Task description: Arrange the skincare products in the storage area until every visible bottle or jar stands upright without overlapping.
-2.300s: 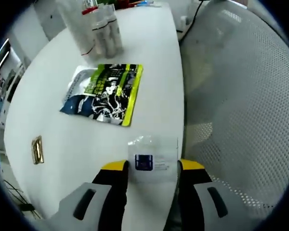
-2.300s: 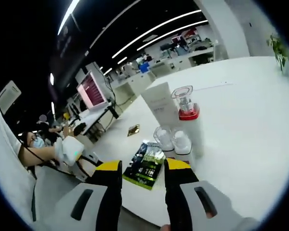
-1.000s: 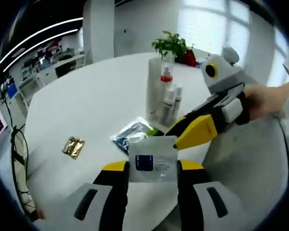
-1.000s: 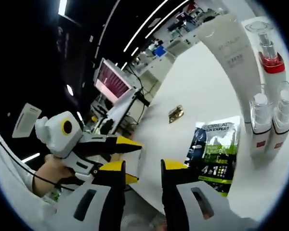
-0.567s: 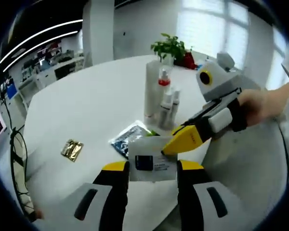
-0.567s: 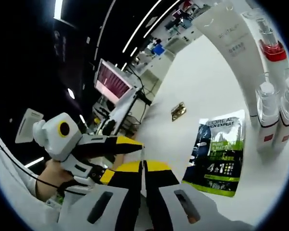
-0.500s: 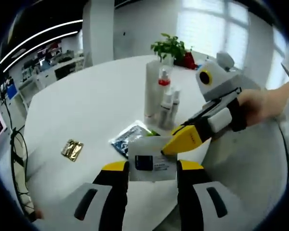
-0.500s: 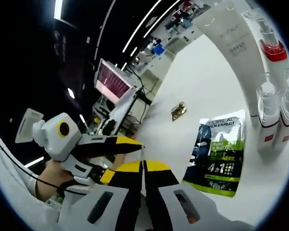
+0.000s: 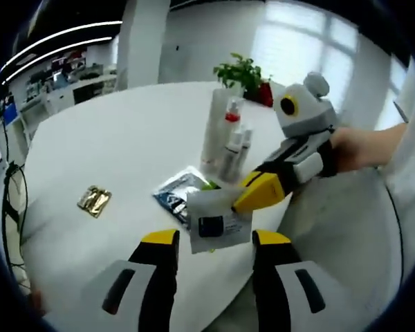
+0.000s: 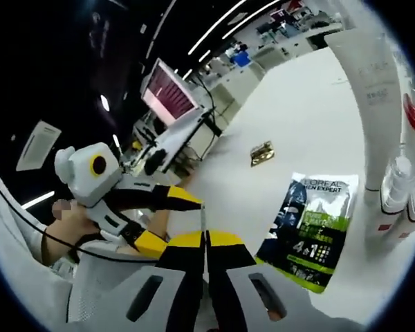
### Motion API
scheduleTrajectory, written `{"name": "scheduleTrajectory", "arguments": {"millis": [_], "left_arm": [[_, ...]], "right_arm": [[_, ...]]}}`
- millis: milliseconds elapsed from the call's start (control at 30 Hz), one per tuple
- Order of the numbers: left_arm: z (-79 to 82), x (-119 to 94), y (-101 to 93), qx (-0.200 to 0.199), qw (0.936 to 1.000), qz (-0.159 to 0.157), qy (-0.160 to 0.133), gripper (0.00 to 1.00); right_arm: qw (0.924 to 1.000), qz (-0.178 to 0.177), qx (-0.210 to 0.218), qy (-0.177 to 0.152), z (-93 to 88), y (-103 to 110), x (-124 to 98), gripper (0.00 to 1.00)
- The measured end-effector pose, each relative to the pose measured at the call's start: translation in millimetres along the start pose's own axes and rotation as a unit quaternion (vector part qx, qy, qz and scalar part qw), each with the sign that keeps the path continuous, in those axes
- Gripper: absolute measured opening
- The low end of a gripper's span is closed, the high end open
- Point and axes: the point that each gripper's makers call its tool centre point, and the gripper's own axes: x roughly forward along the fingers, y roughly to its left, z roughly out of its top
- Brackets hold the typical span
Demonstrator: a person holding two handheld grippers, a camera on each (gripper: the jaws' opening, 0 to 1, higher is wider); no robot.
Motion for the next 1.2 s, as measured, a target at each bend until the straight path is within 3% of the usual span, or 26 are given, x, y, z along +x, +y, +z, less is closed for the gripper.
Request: {"name": "scheduleTrajectory", "arguments": {"millis": [67, 100, 200, 400, 533, 700, 900, 1200], "left_arm": [[-4.6, -3, -1.9, -0.024, 0.9994, -0.024, -0.005, 0.36], [-4.8, -4, -2.1, -0.053, 0.9977, -0.038, -0.018, 0.37], [-8.1, -7, 5.1, -0.087, 0.9936, -0.058, -0.043, 0.35], [-27.3, -5, 28.6, -0.126, 0.9907, -0.037, -0.035, 0.16], [-39.2, -1, 41.3, -0.162, 0.9867, -0.006, -0.019, 0.11], [-48.1, 8, 47.1, -0.169, 0.9855, 0.014, 0.005, 0.06], [-62.8, 23, 60.2, -0.174, 0.9834, 0.03, 0.042, 0.04], [-74.9, 35, 79.5, -0.174, 0.981, 0.052, 0.069, 0.05]], "right_arm": [[0.9998, 0.006, -0.02, 0.007, 1.8, 6, 3, 0.01], [0.9997, 0.01, -0.018, 0.01, 1.5, 9, 4, 0.01], [0.9992, 0.021, -0.022, 0.026, -2.6, 15, 10, 0.01], [0.9981, 0.027, -0.029, 0.047, -8.6, 13, 26, 0.01], [0.9969, 0.002, -0.044, 0.065, -12.5, 1, 40, 0.01], [0.993, -0.044, -0.075, 0.079, -14.2, -16, 53, 0.01], [0.9796, -0.1, -0.134, 0.111, -26.0, -42, 70, 0.01], [0.9693, -0.129, -0.165, 0.129, -32.2, -61, 85, 0.01]]}}
